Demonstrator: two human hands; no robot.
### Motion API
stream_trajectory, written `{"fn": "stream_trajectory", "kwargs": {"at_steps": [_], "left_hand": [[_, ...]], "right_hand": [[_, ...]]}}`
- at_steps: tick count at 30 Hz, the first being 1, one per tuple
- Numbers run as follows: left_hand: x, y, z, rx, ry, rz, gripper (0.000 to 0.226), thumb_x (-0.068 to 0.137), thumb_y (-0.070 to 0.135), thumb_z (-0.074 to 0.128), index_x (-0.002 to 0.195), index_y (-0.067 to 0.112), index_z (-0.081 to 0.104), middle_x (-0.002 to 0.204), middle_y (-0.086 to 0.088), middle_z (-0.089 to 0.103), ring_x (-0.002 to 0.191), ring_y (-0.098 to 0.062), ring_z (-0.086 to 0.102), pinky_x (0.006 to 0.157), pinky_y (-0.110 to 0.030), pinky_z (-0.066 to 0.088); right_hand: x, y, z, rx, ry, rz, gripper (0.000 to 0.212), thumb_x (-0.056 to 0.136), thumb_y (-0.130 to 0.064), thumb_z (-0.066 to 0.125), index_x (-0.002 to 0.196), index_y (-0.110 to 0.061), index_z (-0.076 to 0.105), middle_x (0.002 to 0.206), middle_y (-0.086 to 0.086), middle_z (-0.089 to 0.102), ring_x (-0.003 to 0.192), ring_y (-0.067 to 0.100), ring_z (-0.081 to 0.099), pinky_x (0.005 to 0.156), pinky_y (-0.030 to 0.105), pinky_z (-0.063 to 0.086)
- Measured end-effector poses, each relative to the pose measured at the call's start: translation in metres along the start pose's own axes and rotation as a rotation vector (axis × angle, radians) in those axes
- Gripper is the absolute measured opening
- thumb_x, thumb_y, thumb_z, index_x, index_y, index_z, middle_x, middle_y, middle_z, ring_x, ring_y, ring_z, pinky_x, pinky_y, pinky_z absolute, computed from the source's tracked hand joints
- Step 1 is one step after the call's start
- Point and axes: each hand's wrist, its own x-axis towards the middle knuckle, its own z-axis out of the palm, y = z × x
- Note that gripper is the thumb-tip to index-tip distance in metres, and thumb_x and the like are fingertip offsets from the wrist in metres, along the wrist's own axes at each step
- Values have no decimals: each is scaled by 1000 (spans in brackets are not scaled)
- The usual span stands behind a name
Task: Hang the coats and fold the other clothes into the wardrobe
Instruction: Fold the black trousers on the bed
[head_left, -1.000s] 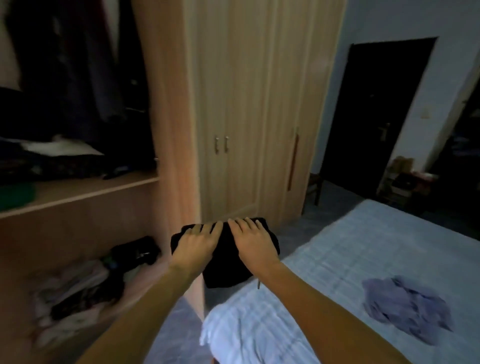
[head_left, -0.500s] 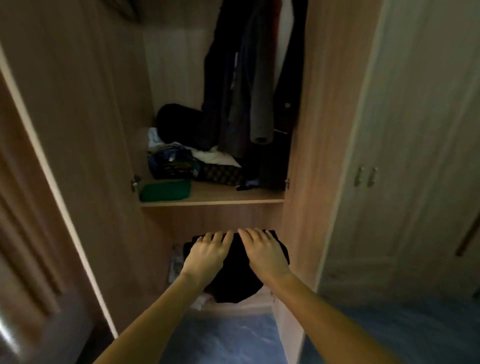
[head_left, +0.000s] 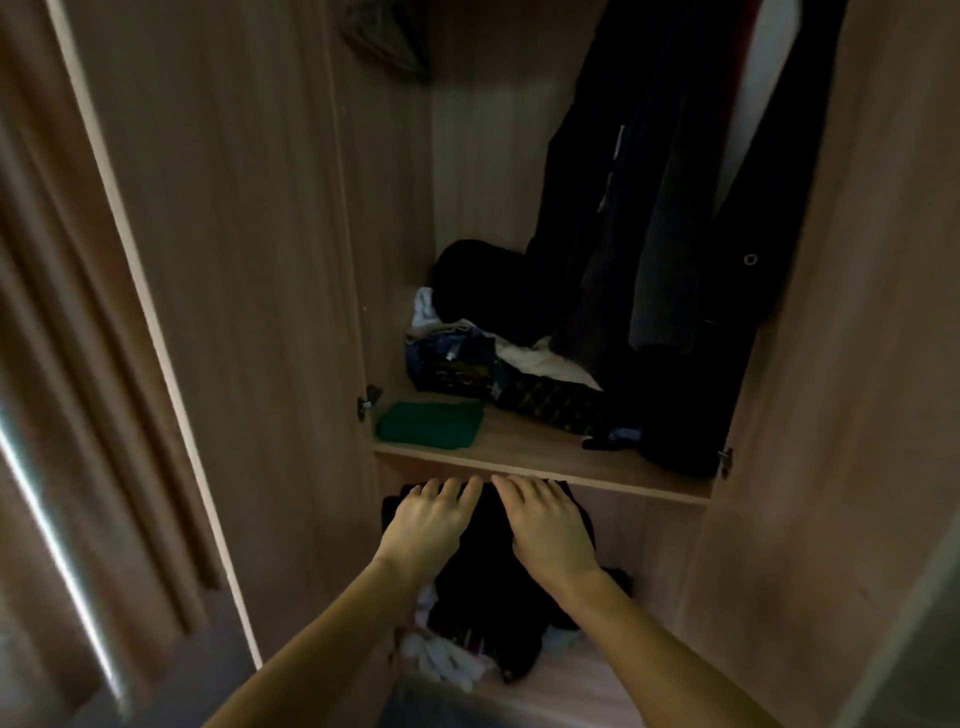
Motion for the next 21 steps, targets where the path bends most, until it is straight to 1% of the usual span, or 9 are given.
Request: {"fn": "stream_trajectory", "kwargs": {"at_steps": [4, 8, 11, 14, 19, 21], "left_hand": [[34, -36, 28, 6, 14, -42, 60, 51, 5, 81, 110, 8, 67, 83, -9, 70, 69, -27, 69, 52, -33, 57], [73, -77, 59, -33, 27, -38, 68, 45, 4, 83, 110, 9, 66, 80, -7, 69, 61, -24, 67, 45, -29, 53], [107, -102, 80, -32, 35, -25, 73, 39, 8, 86, 109, 11, 67, 77, -4, 68, 58, -23, 66, 41, -29, 49], [138, -125, 97, -23, 50, -30, 78, 31, 7, 87, 107, 11, 69, 75, -5, 68, 56, -24, 65, 39, -30, 49], [180, -160, 130, -39, 16, -17, 75, 31, 4, 86, 104, 10, 70, 74, -8, 68, 53, -25, 65, 38, -27, 49], [202, -171, 142, -39, 29, -35, 74, 30, 2, 87, 102, 9, 71, 73, -9, 68, 52, -27, 64, 37, -26, 48]], "right_hand": [[49, 8, 31, -26, 12, -40, 68, 47, -8, 86, 111, -12, 65, 95, 6, 70, 82, 24, 69, 74, 40, 58], [103, 14, 62, -72, 9, -36, 60, 55, -10, 85, 112, -14, 65, 93, 4, 71, 79, 22, 69, 73, 38, 58], [140, 22, 80, -99, -8, -13, 63, 52, -9, 85, 112, -15, 65, 92, 4, 70, 78, 23, 69, 73, 37, 58], [173, 30, 102, -110, -27, 9, 66, 50, -7, 83, 113, -14, 64, 91, 5, 70, 77, 24, 68, 72, 37, 58], [222, 45, 144, -75, -53, 25, 66, 49, -4, 81, 112, -12, 65, 91, 7, 69, 77, 26, 67, 71, 37, 57], [247, 55, 159, -67, -31, 22, 63, 48, -3, 81, 109, -12, 66, 89, 8, 70, 76, 26, 67, 72, 37, 57]]}}
